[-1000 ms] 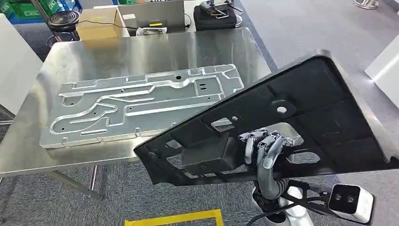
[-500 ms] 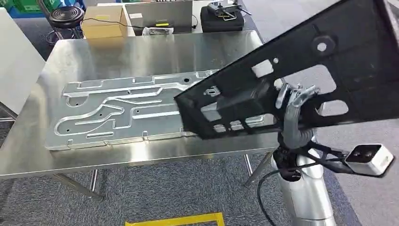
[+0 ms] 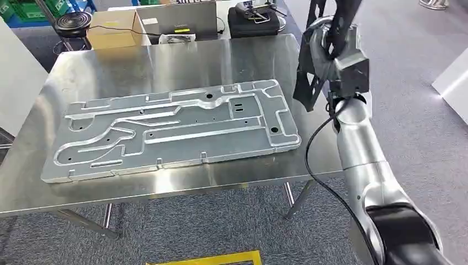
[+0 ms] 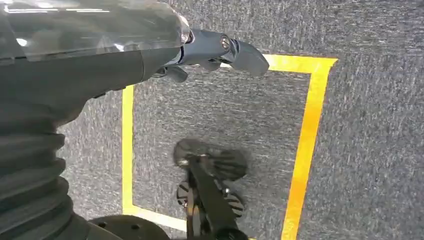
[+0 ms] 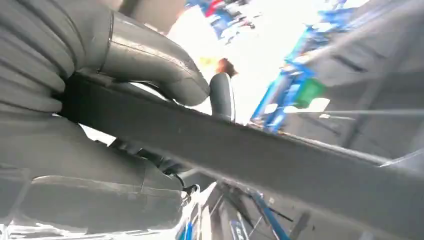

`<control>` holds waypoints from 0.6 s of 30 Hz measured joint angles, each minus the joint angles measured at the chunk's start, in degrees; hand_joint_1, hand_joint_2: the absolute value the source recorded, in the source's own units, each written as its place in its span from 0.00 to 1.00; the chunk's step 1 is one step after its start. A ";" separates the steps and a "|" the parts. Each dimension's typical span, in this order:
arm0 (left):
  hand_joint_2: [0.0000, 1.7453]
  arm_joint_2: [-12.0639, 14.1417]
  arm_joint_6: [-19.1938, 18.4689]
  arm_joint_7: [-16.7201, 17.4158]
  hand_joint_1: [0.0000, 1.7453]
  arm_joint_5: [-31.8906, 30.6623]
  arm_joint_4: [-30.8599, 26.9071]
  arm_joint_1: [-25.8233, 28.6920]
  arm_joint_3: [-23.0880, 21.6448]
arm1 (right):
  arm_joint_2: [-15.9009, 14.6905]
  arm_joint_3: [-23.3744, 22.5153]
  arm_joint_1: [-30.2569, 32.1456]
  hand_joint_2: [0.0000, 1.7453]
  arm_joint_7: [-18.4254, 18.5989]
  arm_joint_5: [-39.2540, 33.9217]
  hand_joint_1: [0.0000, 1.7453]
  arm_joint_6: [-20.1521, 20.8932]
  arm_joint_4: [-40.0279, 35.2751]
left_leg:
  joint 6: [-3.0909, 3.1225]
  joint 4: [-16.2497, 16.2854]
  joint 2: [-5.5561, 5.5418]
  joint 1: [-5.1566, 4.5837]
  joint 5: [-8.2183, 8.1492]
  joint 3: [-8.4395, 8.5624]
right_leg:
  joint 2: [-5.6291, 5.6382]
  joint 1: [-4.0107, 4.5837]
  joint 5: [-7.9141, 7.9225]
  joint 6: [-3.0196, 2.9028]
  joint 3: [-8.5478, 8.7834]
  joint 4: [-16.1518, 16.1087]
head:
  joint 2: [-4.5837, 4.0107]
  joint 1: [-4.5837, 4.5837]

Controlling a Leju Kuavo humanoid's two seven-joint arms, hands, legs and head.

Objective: Take the parts from the cabinet and place them on the table.

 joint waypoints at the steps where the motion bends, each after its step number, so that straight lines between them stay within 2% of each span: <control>1: 1.00 0.09 -0.06 -0.02 0.00 -0.02 0.00 -0.03 0.00 | 0.35 1.45 -2.06 1.00 0.83 2.89 1.00 -1.44 2.38 | 0.31 -2.23 0.03 -0.32 -0.39 0.94 | 0.07 0.26 -0.12 0.14 -0.10 0.16 | 0.00 0.02; 3: 1.00 0.13 -0.41 -0.13 0.00 -0.18 0.00 -0.19 -0.04 | 2.64 6.31 -6.12 1.00 4.07 12.48 1.00 -5.49 9.23 | 0.60 -2.83 0.07 -0.43 -0.23 0.93 | 0.44 0.27 -0.02 0.60 -0.61 0.33 | 0.00 0.00; 5: 1.00 0.15 -0.70 -0.22 0.00 -0.55 0.00 -0.45 -0.15 | 4.88 10.89 -9.02 1.00 8.07 20.64 1.00 -7.01 14.80 | 1.13 -3.13 0.11 -0.34 0.01 1.03 | 0.52 0.25 0.06 1.16 -0.52 0.12 | 0.00 0.00; 6: 1.00 0.11 -0.94 -0.33 0.00 -0.72 0.00 -0.63 -0.22 | 6.21 13.62 -10.11 1.00 11.07 25.20 1.00 -7.21 17.40 | 1.52 -3.66 0.21 0.15 0.34 1.35 | 0.42 0.30 -0.40 1.39 -0.62 0.38 | 0.00 0.00; 7: 1.00 0.11 -1.05 -0.46 0.00 -0.77 0.00 -0.82 -0.24 | 7.26 16.14 -11.39 1.00 13.21 28.98 1.00 -7.14 19.84 | 1.69 -3.78 0.21 0.16 0.42 1.42 | 0.28 0.21 -1.64 1.72 -1.36 2.20 | 0.00 0.02; 9: 1.00 0.11 -1.18 -0.59 0.00 -0.87 0.02 -1.02 -0.24 | 9.52 21.16 -12.82 1.00 15.95 32.76 1.00 -7.01 24.74 | 1.95 -3.78 0.17 0.17 0.32 1.40 | 0.14 -0.18 -5.97 2.25 -5.68 11.11 | 0.00 0.00; 10: 1.00 0.09 -1.31 -0.63 0.00 -0.92 0.02 -1.04 -0.24 | 10.19 22.64 -13.10 1.00 16.65 34.13 1.00 -6.24 26.11 | 1.99 -3.77 -0.02 0.17 0.28 1.41 | 0.09 -0.35 -7.51 2.47 -8.00 15.62 | 0.00 0.02; 11: 1.00 0.09 -1.44 -0.63 0.00 -0.96 0.02 -0.95 -0.26 | 10.95 24.26 -13.62 1.00 17.82 36.06 1.00 -4.71 27.84 | 1.99 -3.75 -0.19 0.19 0.24 1.45 | 0.07 -0.57 -7.73 2.67 -9.61 18.32 | 0.00 0.02; 12: 1.00 0.09 -1.68 -0.74 0.00 -1.05 0.04 -0.86 -0.28 | 11.87 25.95 -14.04 1.00 19.28 38.09 1.00 -2.87 29.74 | 1.89 -3.73 -0.31 0.21 0.17 1.53 | 0.02 -0.70 -6.76 2.73 -9.85 18.07 | 0.00 0.00; 13: 1.00 0.07 -1.90 -0.90 0.00 -1.22 0.04 -0.81 -0.35 | 12.89 27.55 -14.24 1.00 20.97 39.91 1.00 -0.73 31.08 | 1.74 -3.71 -0.42 0.23 0.07 1.62 | -0.01 -0.75 -4.72 2.67 -8.88 15.38 | 0.00 0.02; 15: 1.00 -0.02 -2.38 -1.12 0.00 -1.57 0.09 -0.77 -0.74 | 14.63 30.38 -14.50 1.00 24.20 42.77 1.00 3.56 33.37 | 1.30 -3.65 -0.59 0.27 -0.30 2.08 | -0.12 -0.70 0.89 2.14 -4.10 4.88 | 0.00 0.00; 16: 1.00 -0.09 -2.56 -1.22 0.00 -1.75 0.13 -0.75 -1.05 | 15.32 31.76 -14.49 1.00 25.29 43.66 1.00 5.52 34.72 | 1.04 -3.65 -0.56 0.24 -0.47 2.05 | -0.29 -0.54 1.66 1.70 -2.62 1.01 | 0.00 0.02; 17: 1.00 -0.18 -2.69 -1.27 0.00 -1.92 0.20 -0.78 -1.24 | 16.05 32.79 -14.40 1.00 26.23 44.39 1.00 6.85 35.76 | 0.65 -3.34 -0.59 -0.12 -0.61 1.84 | -0.27 -0.19 1.37 1.43 -2.17 0.13 | 0.00 0.00; 18: 1.00 -0.18 -2.71 -1.31 0.00 -1.97 0.20 -0.77 -1.33 | 16.68 33.53 -14.12 1.00 26.80 44.82 1.00 7.68 36.30 | 0.35 -3.49 -0.50 0.07 -0.58 1.81 | -0.15 -0.03 1.32 1.27 -2.38 0.38 | 0.00 0.00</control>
